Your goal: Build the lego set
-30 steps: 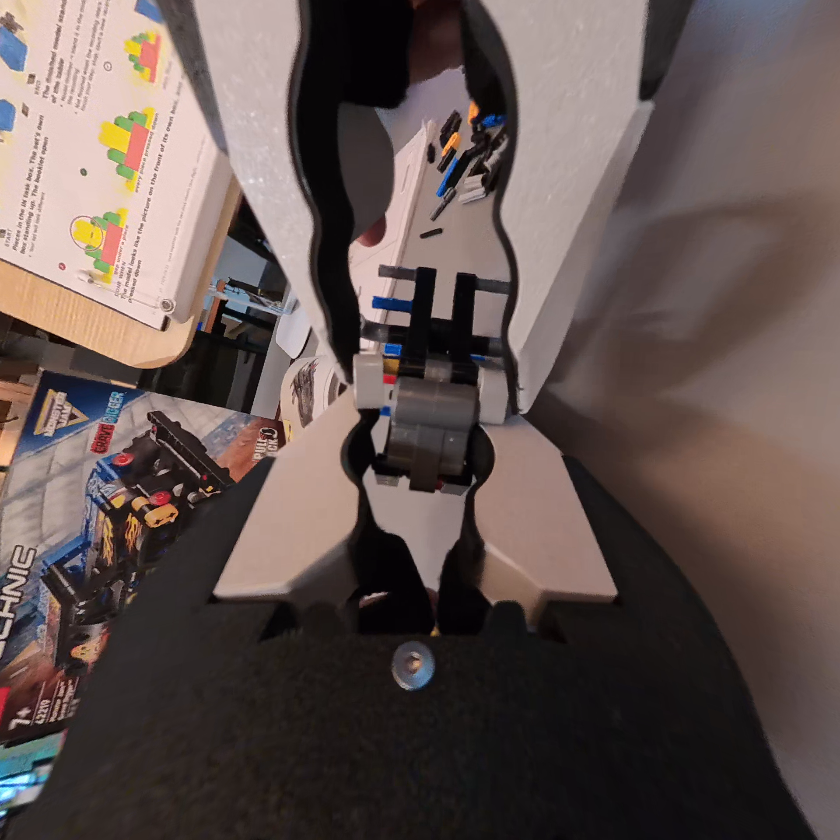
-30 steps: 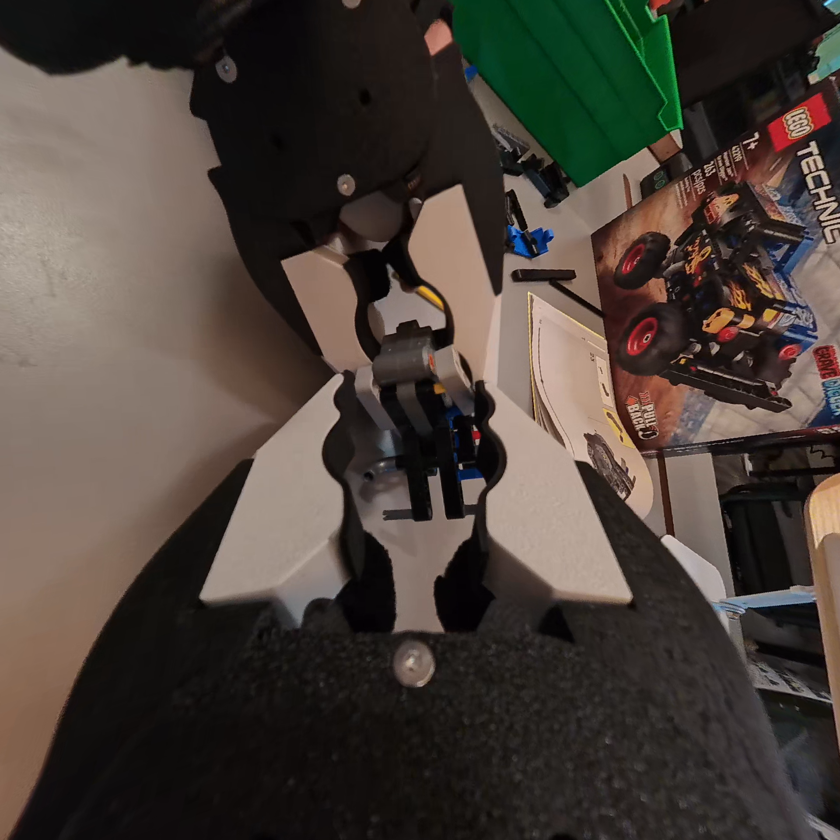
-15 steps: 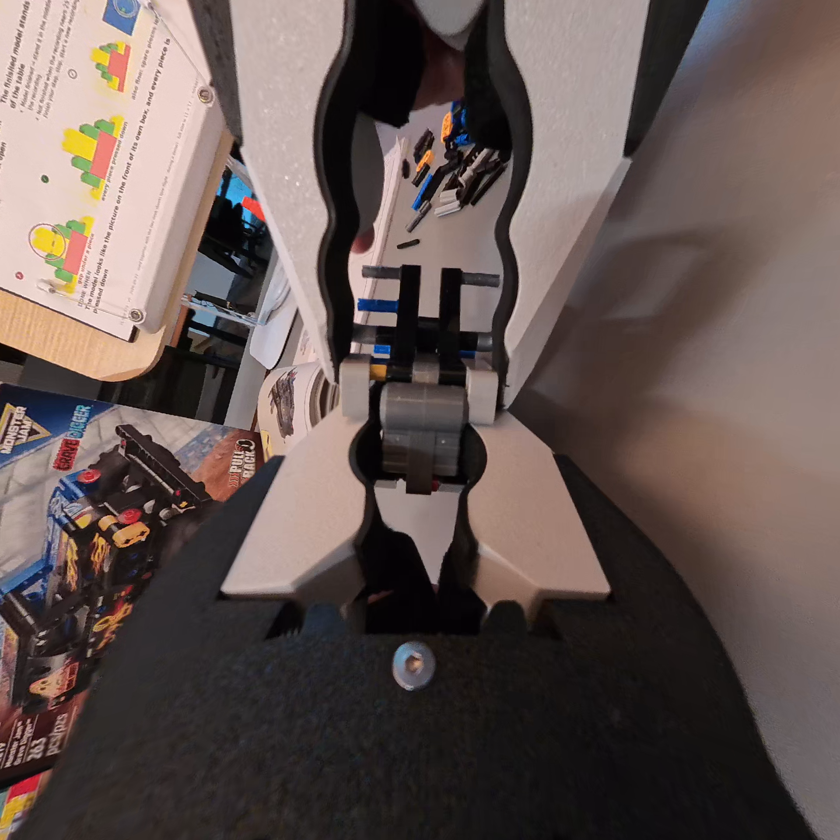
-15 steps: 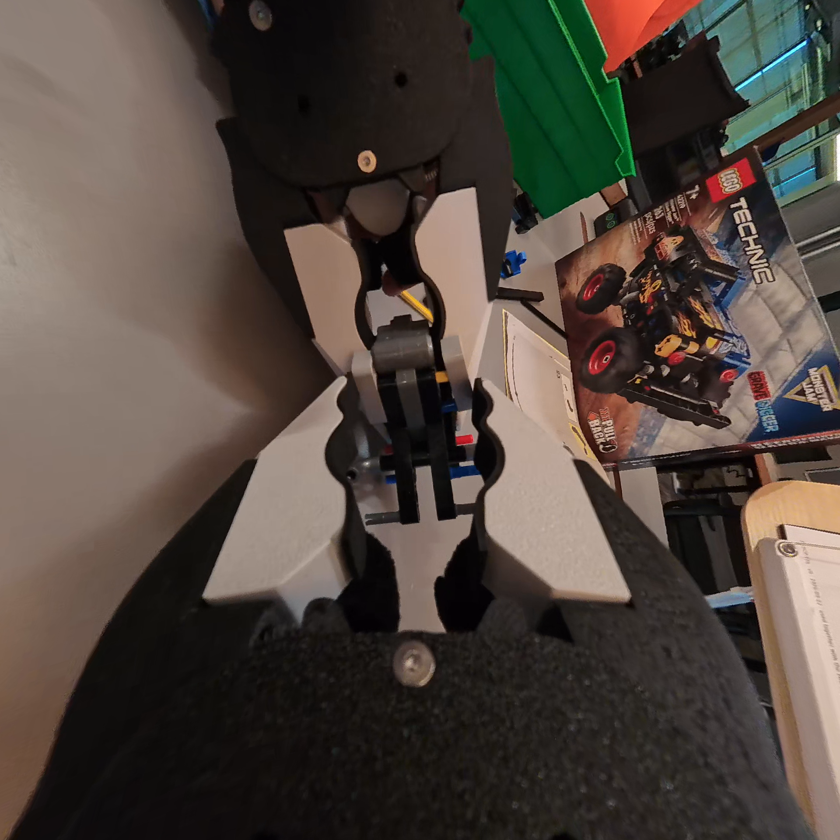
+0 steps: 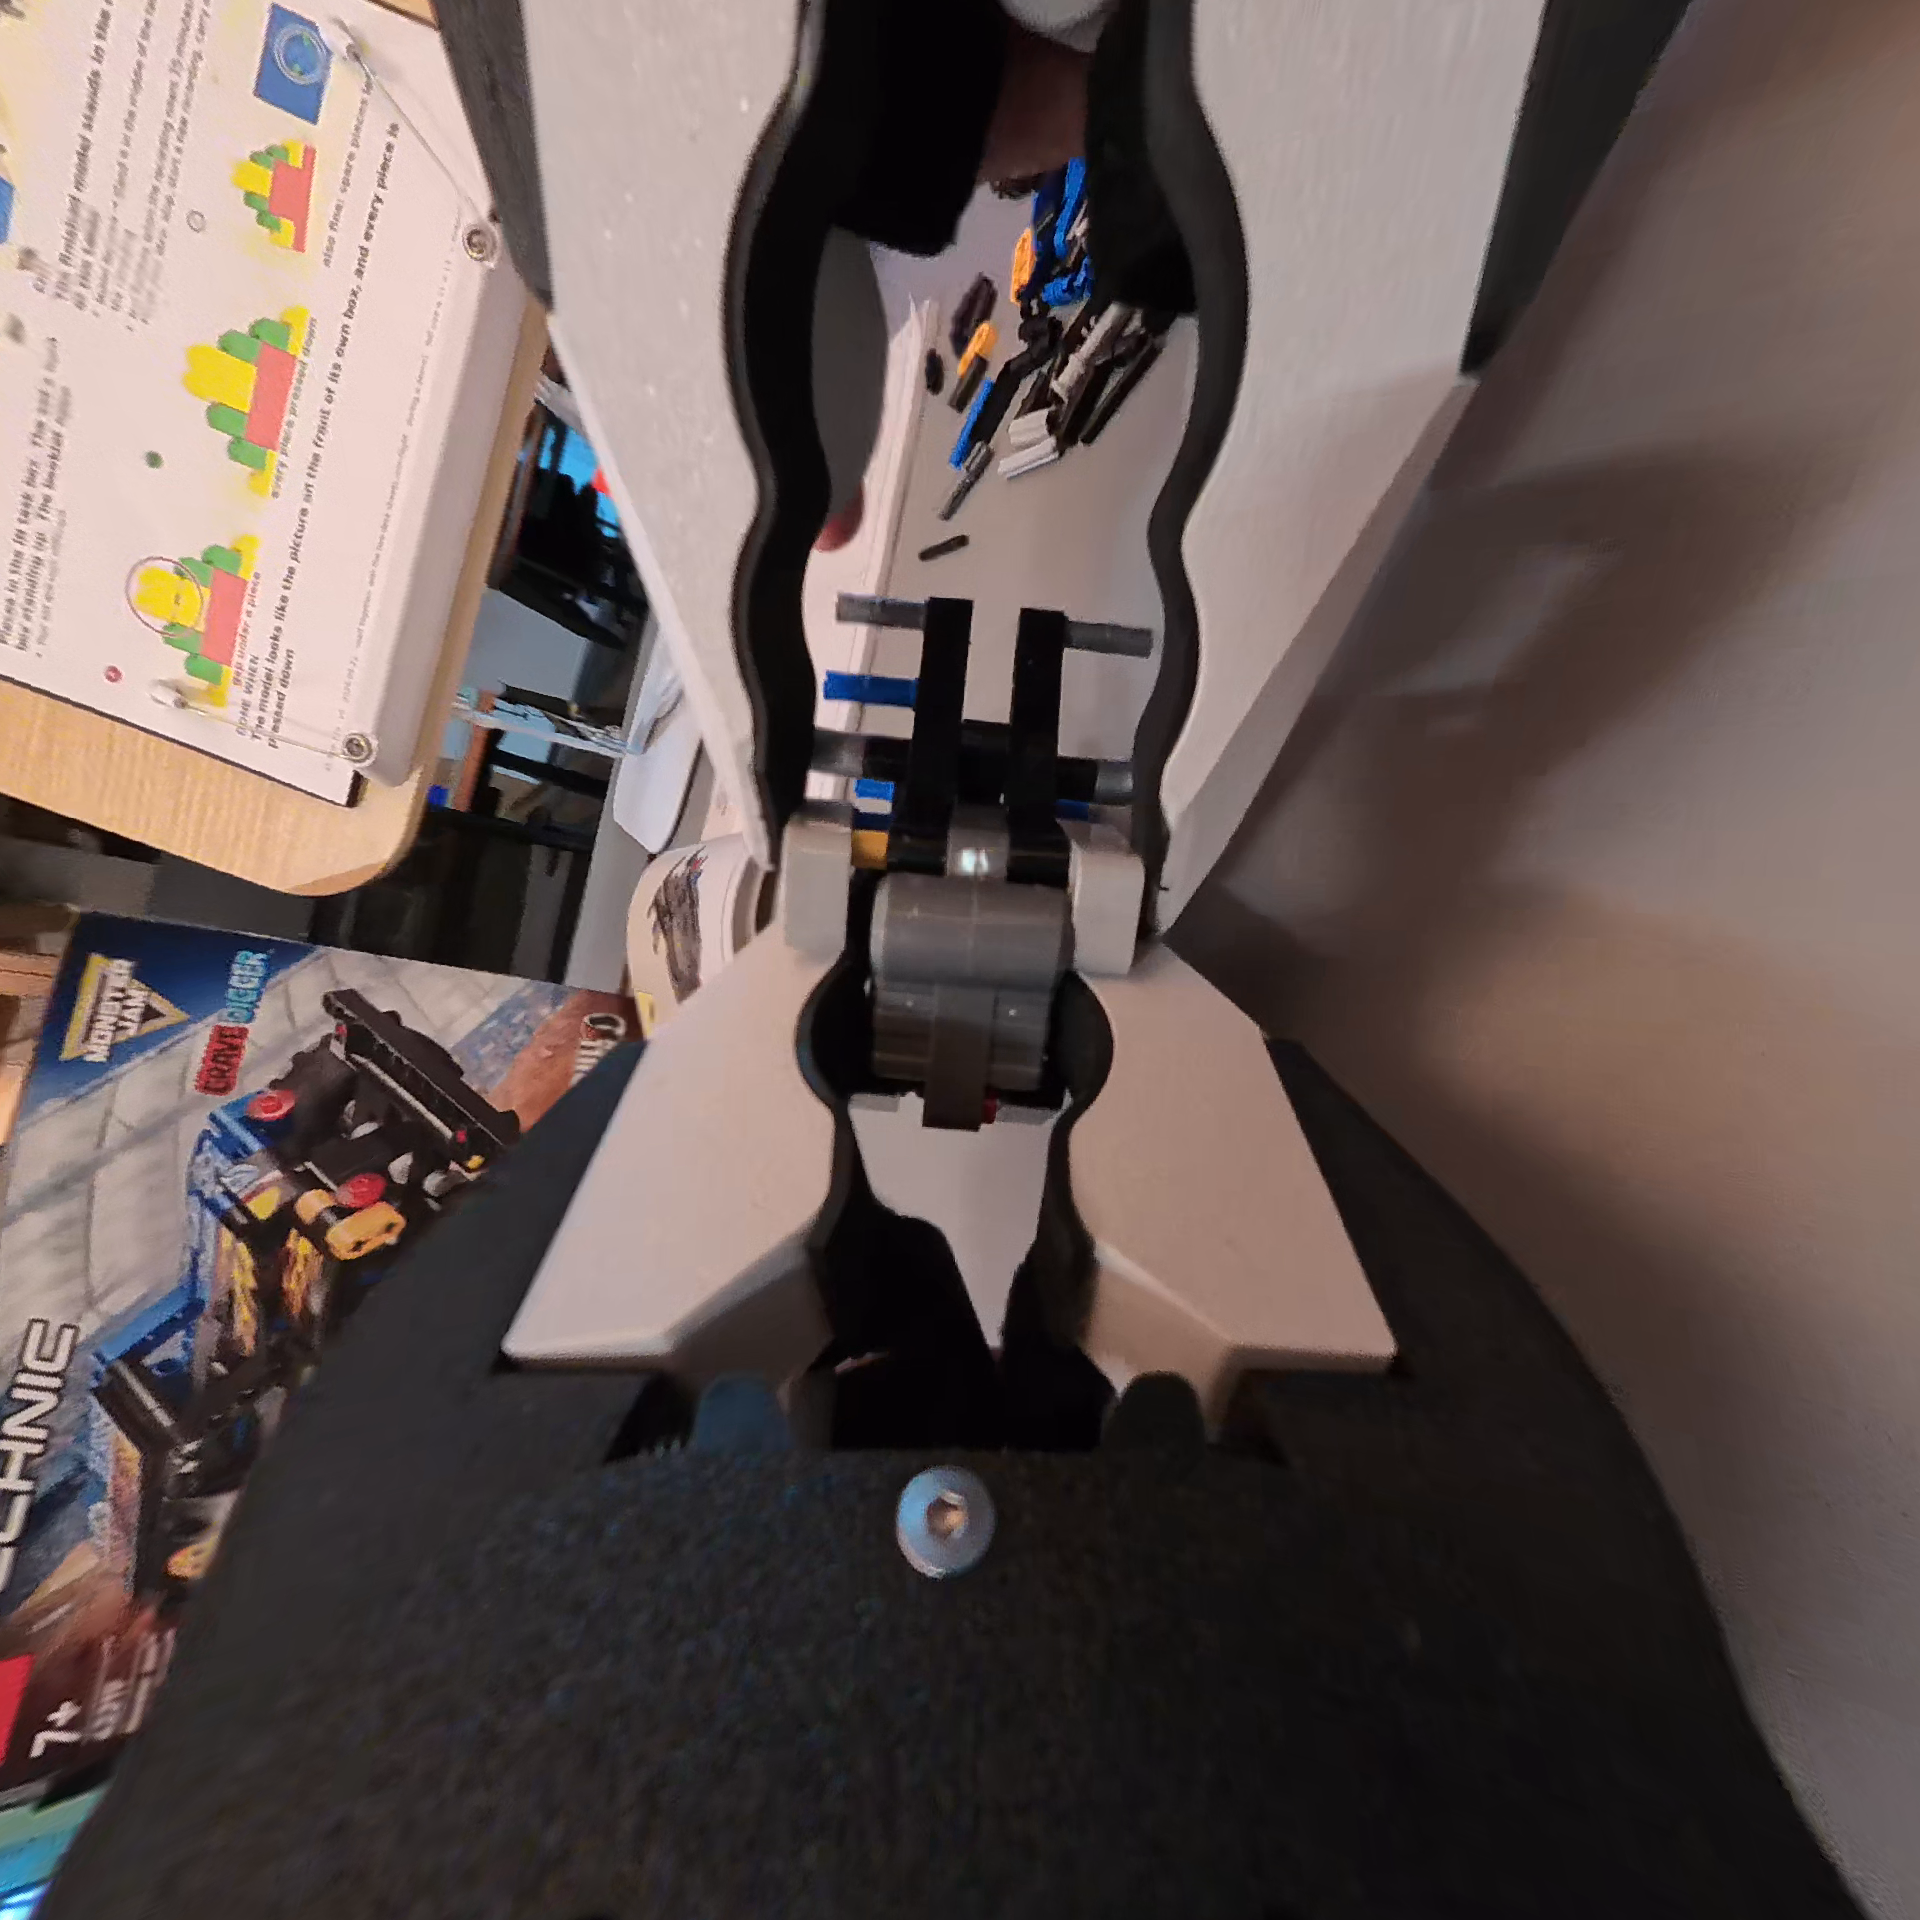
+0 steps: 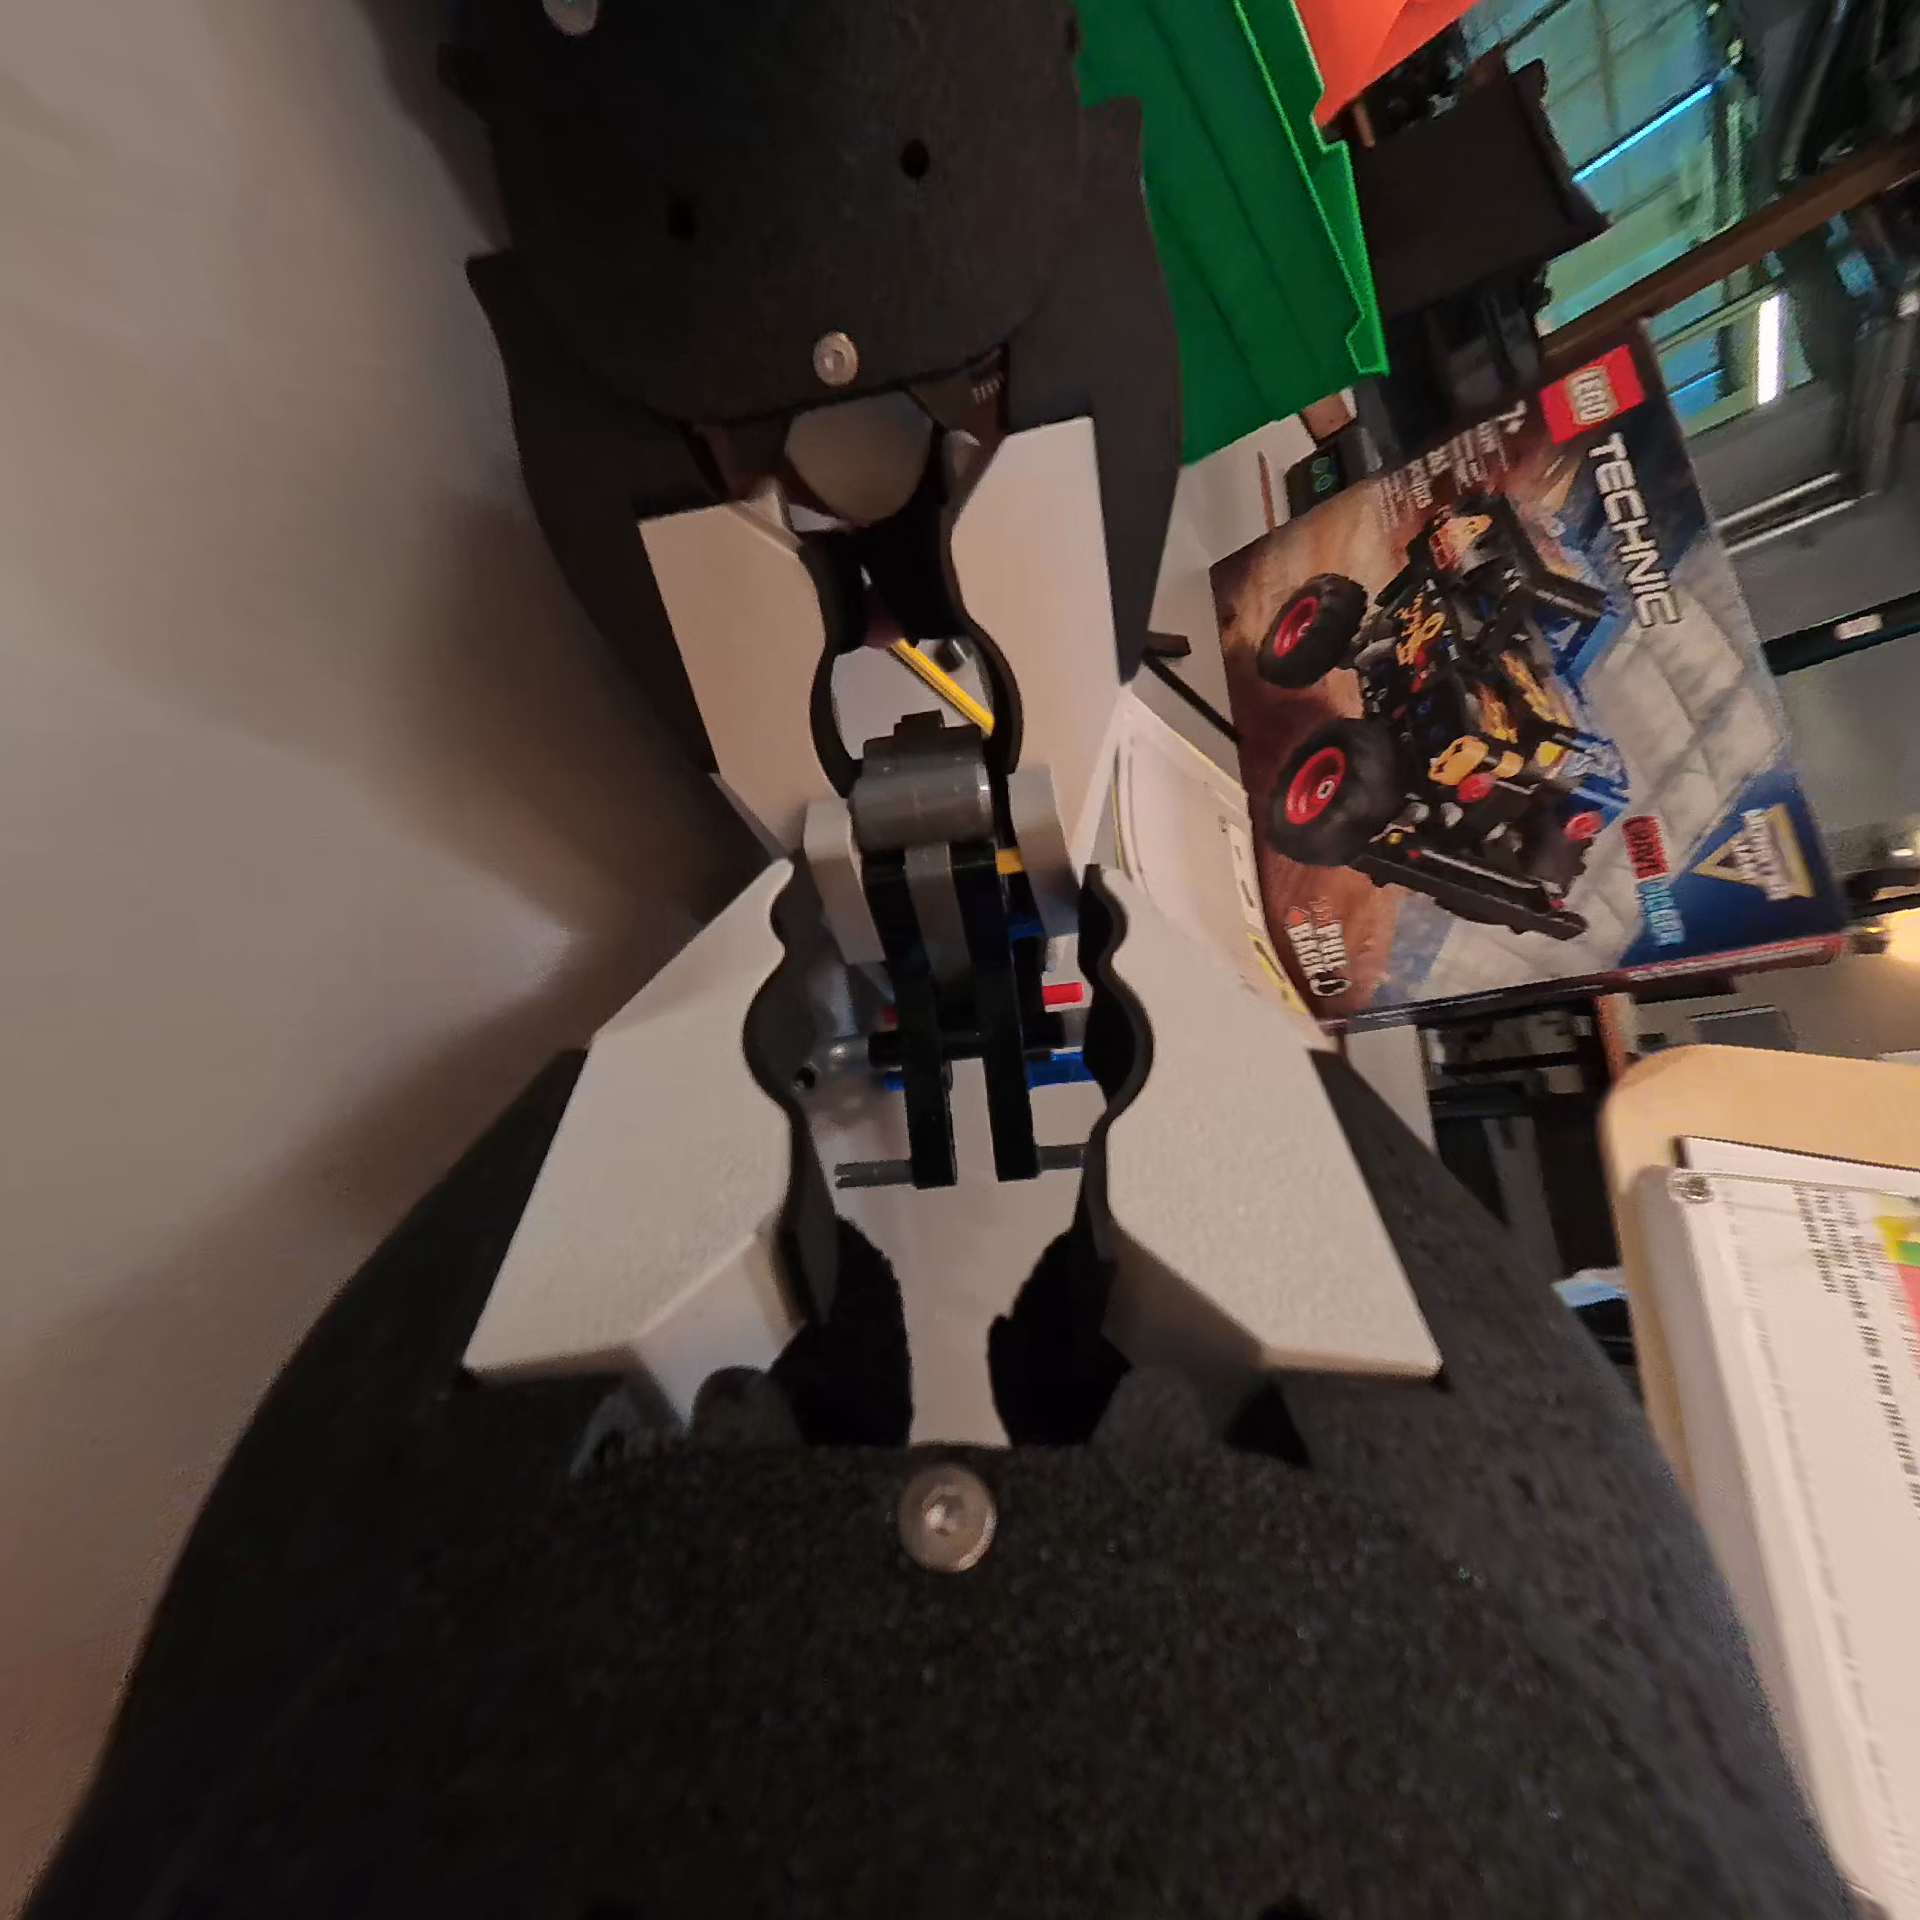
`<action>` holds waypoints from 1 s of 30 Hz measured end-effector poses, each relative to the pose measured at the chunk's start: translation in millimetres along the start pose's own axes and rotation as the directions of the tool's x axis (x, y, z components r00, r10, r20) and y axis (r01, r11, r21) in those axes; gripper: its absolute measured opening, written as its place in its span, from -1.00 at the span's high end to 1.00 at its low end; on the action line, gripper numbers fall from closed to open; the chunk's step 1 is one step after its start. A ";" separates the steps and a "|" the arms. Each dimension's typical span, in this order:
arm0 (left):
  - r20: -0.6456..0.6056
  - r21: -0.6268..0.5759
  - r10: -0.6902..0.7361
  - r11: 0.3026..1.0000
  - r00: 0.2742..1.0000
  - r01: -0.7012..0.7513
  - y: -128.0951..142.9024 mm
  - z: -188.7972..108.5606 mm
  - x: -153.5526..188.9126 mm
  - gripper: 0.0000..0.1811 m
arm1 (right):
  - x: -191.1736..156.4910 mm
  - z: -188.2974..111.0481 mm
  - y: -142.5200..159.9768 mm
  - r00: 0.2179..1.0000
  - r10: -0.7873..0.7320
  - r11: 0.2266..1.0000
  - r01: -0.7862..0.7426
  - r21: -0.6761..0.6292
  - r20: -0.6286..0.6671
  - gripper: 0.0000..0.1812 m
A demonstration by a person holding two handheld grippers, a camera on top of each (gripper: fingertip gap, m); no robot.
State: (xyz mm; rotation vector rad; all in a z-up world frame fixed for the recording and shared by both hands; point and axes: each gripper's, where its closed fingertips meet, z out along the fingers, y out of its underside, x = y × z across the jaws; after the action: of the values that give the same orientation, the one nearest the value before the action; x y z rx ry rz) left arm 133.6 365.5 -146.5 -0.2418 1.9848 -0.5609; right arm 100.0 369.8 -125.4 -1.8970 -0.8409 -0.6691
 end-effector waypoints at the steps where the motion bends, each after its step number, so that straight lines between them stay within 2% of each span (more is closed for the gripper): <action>1: 0.013 0.003 0.011 1.000 1.000 -0.011 0.9 1.5 -0.4 0.70 | 0.3 0.8 1.3 0.999 -0.032 0.999 0.032 -0.013 -0.019 0.46; 8: -0.085 -0.003 0.003 1.000 0.996 -0.004 9.0 -8.9 8.7 0.57 | -4.3 -5.1 11.8 0.973 -0.211 0.975 0.204 -0.082 -0.091 0.46; 10: -0.156 0.017 -0.027 0.999 0.987 0.030 8.5 -14.4 13.6 0.49 | -5.8 -5.7 12.6 0.972 -0.217 0.974 0.211 -0.076 -0.086 0.45; 15: -0.311 0.011 -0.146 0.988 0.939 0.157 7.9 -24.3 21.9 0.47 | -14.5 -6.7 13.5 0.973 -0.228 0.969 0.224 -0.106 -0.031 0.41; 18: -0.340 0.001 -0.173 0.983 0.924 0.184 9.3 -28.9 22.4 0.47 | -22.8 -8.3 14.9 0.981 -0.194 0.972 0.195 -0.130 0.013 0.34; 22: -0.333 0.018 -0.228 0.969 0.915 0.248 0.0 -35.3 16.6 0.46 | -25.7 -20.9 7.1 0.997 0.043 0.992 -0.035 -0.121 0.065 0.30; 24: -0.331 0.047 -0.295 0.944 0.896 0.328 -12.8 -39.9 8.1 0.47 | -18.9 -27.6 9.4 0.972 0.222 0.966 -0.209 -0.151 0.074 0.33; 27: -0.340 0.057 -0.368 0.911 0.866 0.409 -26.3 -47.0 4.6 0.45 | -8.7 -33.7 13.1 0.841 0.538 0.837 -0.527 -0.146 0.052 0.34; 30: -0.293 0.022 -0.370 0.919 0.881 0.393 -29.1 -51.0 11.6 0.54 | -3.7 -48.0 16.8 0.723 0.690 0.715 -0.687 -0.130 -0.027 0.46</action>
State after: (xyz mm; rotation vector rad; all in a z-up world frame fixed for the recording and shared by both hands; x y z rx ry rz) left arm 81.2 349.8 -122.3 -0.5372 2.1983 -0.9746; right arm 105.8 319.9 -116.7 -2.1399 -0.0425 -0.2284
